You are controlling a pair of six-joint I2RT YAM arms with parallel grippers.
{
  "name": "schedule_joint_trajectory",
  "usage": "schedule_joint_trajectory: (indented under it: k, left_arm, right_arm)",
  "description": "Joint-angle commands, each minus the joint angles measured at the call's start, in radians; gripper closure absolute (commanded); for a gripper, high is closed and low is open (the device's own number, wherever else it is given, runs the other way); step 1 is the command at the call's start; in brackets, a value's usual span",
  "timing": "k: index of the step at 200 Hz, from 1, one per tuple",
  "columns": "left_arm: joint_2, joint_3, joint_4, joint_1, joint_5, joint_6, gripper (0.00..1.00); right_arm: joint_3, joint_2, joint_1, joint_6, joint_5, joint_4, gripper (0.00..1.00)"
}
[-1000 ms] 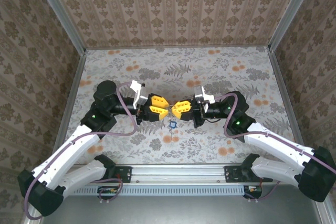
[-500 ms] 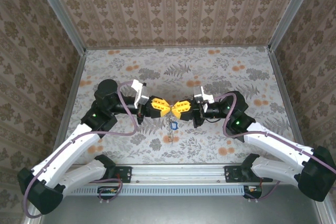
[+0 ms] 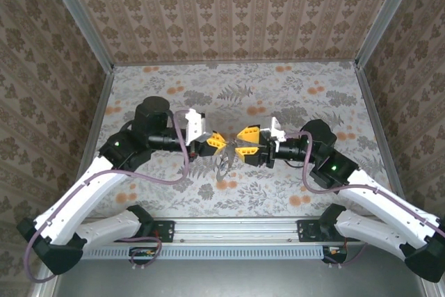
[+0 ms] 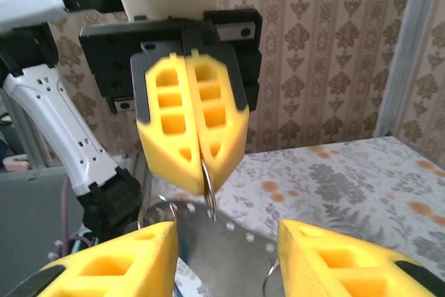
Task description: Put the keys on the keyring
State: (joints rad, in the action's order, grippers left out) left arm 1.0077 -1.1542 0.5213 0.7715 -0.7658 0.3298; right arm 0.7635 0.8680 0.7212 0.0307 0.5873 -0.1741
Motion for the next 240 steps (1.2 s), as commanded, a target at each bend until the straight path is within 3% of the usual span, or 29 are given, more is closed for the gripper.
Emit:
schedule_joint_trajectory:
  k: [1,64,116,128,151,187,221,240]
  left_arm:
    - [0.042,-0.072,0.181,0.038,0.111,0.131,1.0]
    - [0.073,-0.107,0.209,0.061,0.113,0.139,1.0]
    - [0.083,-0.113,0.219,0.07,0.111,0.144,1.0]
    - [0.085,-0.113,0.22,0.072,0.113,0.144,1.0]
    - [0.082,-0.112,0.214,0.072,0.109,0.142,1.0]
    - [0.083,-0.105,0.199,0.075,0.103,0.137,1.0]
    - [0.042,-0.061,0.118,0.069,0.09,0.095,1.0]
    - [-0.016,0.005,0.041,0.034,0.049,0.04,0.81]
  right_arm:
    - [0.044,-0.004,0.004,0.091,-0.048,0.14,0.57]
    - [0.101,0.073,0.006,0.123,0.082,0.2,0.6]
    - [0.122,0.113,0.008,0.133,0.12,0.218,0.64]
    - [0.125,0.122,0.01,0.131,0.129,0.21,0.67]
    - [0.138,0.143,0.013,0.139,0.14,0.22,0.83]
    - [0.142,0.151,0.02,0.15,0.162,0.229,1.0]
    - [0.112,0.123,0.019,0.149,0.169,0.202,1.0]
    - [0.063,0.074,0.015,0.096,0.17,0.108,1.0]
